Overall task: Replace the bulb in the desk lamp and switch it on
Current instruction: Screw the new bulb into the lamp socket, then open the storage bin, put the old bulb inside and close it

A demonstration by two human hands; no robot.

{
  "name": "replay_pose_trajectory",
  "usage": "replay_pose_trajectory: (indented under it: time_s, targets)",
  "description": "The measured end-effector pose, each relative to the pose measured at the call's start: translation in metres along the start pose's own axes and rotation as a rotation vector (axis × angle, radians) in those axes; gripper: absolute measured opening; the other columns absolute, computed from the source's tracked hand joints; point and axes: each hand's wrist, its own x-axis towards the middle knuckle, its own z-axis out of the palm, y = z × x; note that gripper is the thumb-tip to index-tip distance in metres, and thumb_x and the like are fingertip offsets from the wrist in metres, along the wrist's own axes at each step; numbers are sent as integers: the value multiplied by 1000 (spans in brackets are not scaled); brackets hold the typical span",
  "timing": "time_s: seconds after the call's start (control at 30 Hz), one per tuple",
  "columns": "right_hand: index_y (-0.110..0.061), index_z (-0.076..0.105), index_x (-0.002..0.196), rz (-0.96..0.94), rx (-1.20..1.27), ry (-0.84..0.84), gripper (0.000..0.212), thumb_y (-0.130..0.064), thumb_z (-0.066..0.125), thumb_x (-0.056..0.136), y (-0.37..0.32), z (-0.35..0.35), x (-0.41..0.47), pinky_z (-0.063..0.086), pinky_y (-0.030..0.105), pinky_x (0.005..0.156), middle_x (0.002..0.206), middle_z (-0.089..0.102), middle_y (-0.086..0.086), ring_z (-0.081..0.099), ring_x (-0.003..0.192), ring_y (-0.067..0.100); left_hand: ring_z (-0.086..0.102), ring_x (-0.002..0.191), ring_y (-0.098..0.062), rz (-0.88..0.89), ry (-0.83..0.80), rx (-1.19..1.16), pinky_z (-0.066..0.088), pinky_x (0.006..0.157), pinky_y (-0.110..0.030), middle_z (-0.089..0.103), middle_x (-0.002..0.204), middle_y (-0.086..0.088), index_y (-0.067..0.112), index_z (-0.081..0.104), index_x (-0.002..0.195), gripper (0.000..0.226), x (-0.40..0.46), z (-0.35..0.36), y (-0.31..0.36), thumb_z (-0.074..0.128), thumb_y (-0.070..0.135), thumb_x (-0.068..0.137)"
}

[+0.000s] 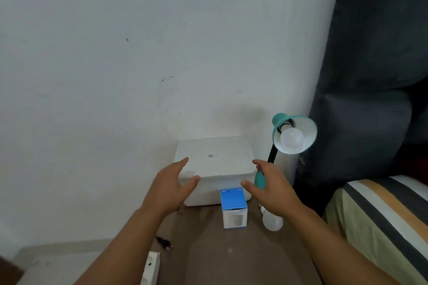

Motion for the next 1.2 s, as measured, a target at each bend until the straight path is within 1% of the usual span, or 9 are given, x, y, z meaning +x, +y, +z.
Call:
replay_pose_trajectory:
  time_s: [0.07, 0.13, 0.3, 0.37, 0.5, 0.6, 0.8, 0.97, 1.2]
  targets:
    - [-26, 33, 152, 25, -12, -10, 86, -60, 70, 82, 7, 5, 10, 40, 40, 112, 150, 42, -3, 42, 136, 16, 45, 118, -3, -13, -18, -4, 29, 87, 5, 52, 146, 0, 19, 44, 149, 65, 0, -3, -14, 67, 41, 92]
    - [-30, 29, 153, 41, -13, -23, 97, -70, 69, 74, 13, 10, 19, 40, 45, 114, 153, 40, -4, 39, 139, 17, 41, 114, -2, -38, -54, -26, 25, 75, 8, 52, 143, -4, 14, 43, 148, 63, 5, -1, -27, 67, 34, 94]
    - [-25, 10, 160, 107, -12, -96, 121, -73, 73, 69, 27, 23, 47, 30, 44, 120, 165, 24, -1, 27, 149, 21, 21, 150, -19, -148, -130, -64, 21, 115, -26, 20, 165, -5, 10, 13, 159, 104, 21, 8, -53, 64, 62, 85]
    - [-25, 8, 160, 116, -4, -122, 124, -75, 73, 67, 33, 28, 56, 30, 44, 120, 164, 25, 0, 28, 148, 21, 16, 152, -19, -179, -138, -72, 19, 118, -32, 14, 167, -3, 11, 8, 160, 116, 29, 13, -61, 63, 72, 77]
    - [-24, 18, 158, 98, 69, -160, 109, -60, 77, 74, 42, 34, 67, 34, 29, 109, 153, 40, -2, 40, 139, 18, 43, 136, -17, -169, -173, -145, 37, 97, -17, 46, 149, 6, 22, 34, 151, 94, 41, 23, -70, 73, 63, 76]
    - [-21, 8, 160, 100, 93, -210, 112, -59, 74, 77, 45, 35, 70, 27, 24, 110, 160, 32, -1, 33, 141, 13, 56, 112, -1, -138, -169, -224, 39, 74, -5, 57, 122, 26, 37, 48, 136, 75, 47, 29, -75, 79, 60, 72]
    - [-21, -2, 160, 149, 186, -262, 128, -66, 71, 65, 52, 36, 77, 22, 23, 113, 164, 24, -4, 26, 146, 12, 53, 105, 17, -108, -139, -324, 42, 79, -7, 59, 120, 30, 44, 48, 132, 73, 51, 34, -78, 81, 59, 68]
    - [-38, 21, 155, 138, 256, -312, 120, -79, 77, 58, 57, 36, 81, 36, 38, 117, 148, 48, -10, 47, 133, 10, 55, 112, 13, -93, -114, -356, 45, 85, -13, 61, 124, 29, 47, 47, 136, 75, 49, 36, -79, 82, 56, 71]
    - [-44, 27, 151, 118, 259, -290, 117, -88, 69, 52, 58, 35, 81, 35, 45, 117, 143, 46, -1, 44, 134, 18, 47, 100, 31, -95, -64, -367, 40, 75, 0, 55, 108, 52, 63, 41, 130, 71, 48, 32, -72, 83, 49, 74]
